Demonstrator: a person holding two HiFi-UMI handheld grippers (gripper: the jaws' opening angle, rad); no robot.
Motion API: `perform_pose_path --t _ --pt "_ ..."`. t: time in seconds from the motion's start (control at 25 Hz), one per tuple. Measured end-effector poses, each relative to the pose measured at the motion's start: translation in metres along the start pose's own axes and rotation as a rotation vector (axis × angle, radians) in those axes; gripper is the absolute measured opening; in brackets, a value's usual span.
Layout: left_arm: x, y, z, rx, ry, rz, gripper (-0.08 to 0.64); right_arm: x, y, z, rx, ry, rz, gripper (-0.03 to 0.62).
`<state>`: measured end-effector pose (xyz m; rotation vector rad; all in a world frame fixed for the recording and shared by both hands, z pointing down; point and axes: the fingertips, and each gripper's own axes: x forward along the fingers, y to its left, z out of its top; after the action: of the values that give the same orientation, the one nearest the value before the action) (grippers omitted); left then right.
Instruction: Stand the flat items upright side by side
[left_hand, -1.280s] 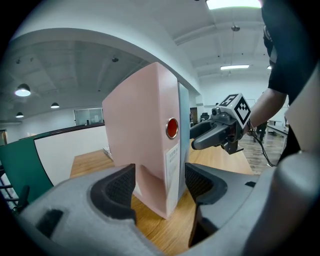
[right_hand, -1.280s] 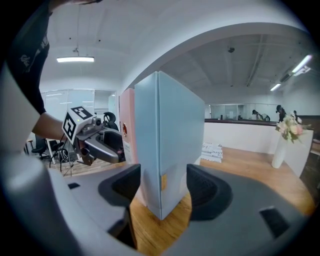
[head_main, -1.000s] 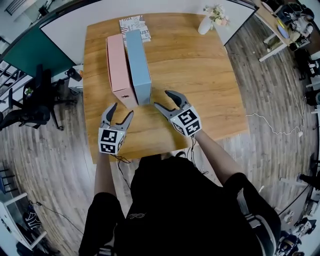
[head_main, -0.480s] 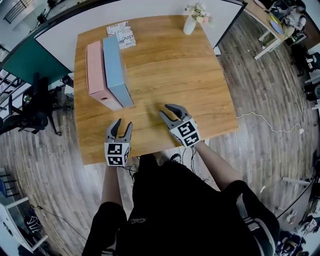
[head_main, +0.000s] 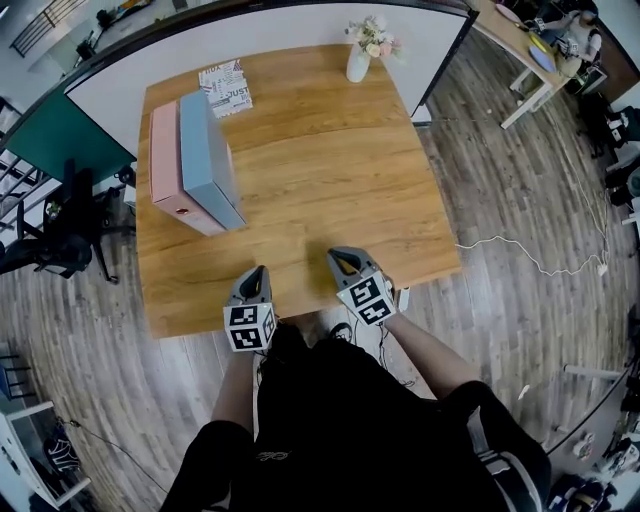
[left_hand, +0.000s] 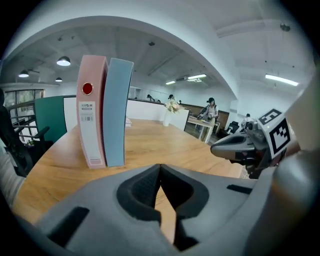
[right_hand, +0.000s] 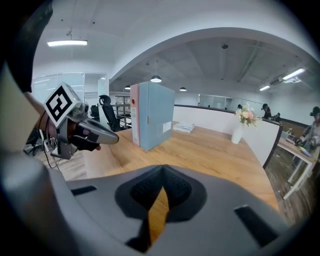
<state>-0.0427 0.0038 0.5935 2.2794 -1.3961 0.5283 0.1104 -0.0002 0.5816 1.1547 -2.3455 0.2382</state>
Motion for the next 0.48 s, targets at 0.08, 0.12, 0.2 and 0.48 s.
perform_pose_path --t 0.08,0.12,0.2,0.48 --pt "0.002 -0.016 0.011 0.016 -0.009 -0.013 -0.002 -0.008 -0.005 0.006 -0.013 -0.021 -0.027 0.005" --pt "0.004 -0.023 0.017 0.034 -0.012 -0.021 -0.002 -0.012 -0.009 0.012 -0.014 -0.038 -0.048 0.005" --pt "0.007 -0.034 0.034 0.048 -0.030 -0.038 -0.002 -0.020 -0.019 0.029 0.022 -0.091 -0.083 0.005" --pt "-0.012 -0.058 0.145 0.092 -0.218 -0.056 -0.002 -0.086 -0.079 0.118 0.088 -0.314 -0.265 0.005"
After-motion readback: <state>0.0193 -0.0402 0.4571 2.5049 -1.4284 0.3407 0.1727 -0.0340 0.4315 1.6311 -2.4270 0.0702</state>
